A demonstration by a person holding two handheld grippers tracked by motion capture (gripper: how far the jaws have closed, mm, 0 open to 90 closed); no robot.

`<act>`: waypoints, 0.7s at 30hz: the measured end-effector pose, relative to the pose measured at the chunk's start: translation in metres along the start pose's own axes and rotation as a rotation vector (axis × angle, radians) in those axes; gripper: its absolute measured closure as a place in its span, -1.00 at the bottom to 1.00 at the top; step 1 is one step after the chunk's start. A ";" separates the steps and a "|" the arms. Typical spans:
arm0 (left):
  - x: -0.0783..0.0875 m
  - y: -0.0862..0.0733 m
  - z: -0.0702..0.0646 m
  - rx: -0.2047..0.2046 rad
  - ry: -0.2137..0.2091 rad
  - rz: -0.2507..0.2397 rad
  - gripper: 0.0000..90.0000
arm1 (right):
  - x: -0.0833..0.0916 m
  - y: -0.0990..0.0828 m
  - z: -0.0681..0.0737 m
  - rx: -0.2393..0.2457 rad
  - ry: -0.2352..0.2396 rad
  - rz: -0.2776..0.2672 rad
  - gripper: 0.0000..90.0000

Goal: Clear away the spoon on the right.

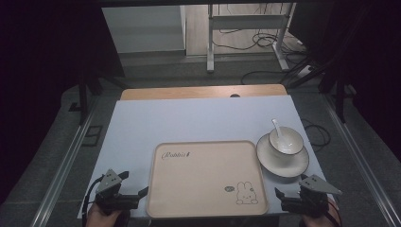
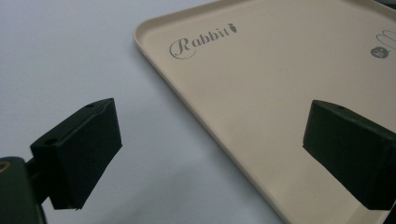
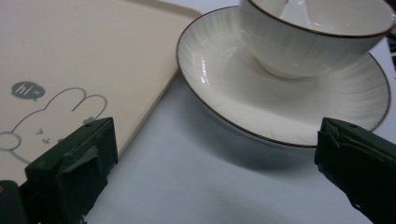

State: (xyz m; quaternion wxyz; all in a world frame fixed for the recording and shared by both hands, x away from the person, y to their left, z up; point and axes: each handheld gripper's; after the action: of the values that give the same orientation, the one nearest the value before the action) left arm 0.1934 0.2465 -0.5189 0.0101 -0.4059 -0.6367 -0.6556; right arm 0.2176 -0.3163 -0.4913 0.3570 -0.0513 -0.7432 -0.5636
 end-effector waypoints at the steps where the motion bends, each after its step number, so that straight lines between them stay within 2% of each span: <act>1: 0.000 0.000 0.000 0.001 0.001 0.000 -0.92 | 0.000 0.000 0.000 0.001 0.001 0.002 -1.00; 10: 0.000 0.000 0.000 -0.005 -0.006 -0.002 -0.92 | -0.003 0.001 0.000 0.018 0.040 0.030 -1.00; 21: 0.000 0.000 -0.001 -0.016 -0.002 0.003 -0.92 | -0.005 0.002 0.002 0.035 0.039 0.049 -1.00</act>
State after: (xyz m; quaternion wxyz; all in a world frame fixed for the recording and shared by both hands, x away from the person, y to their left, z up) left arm 0.1929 0.2453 -0.5187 0.0071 -0.4077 -0.6307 -0.6602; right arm 0.2210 -0.3123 -0.4927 0.3861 -0.0522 -0.7442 -0.5426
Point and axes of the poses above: each handheld gripper's, and its own axes: x roughly backward along the jaws, y roughly out of its top, z roughly to its left, and after that the axes turned 1 degree about x, right-handed
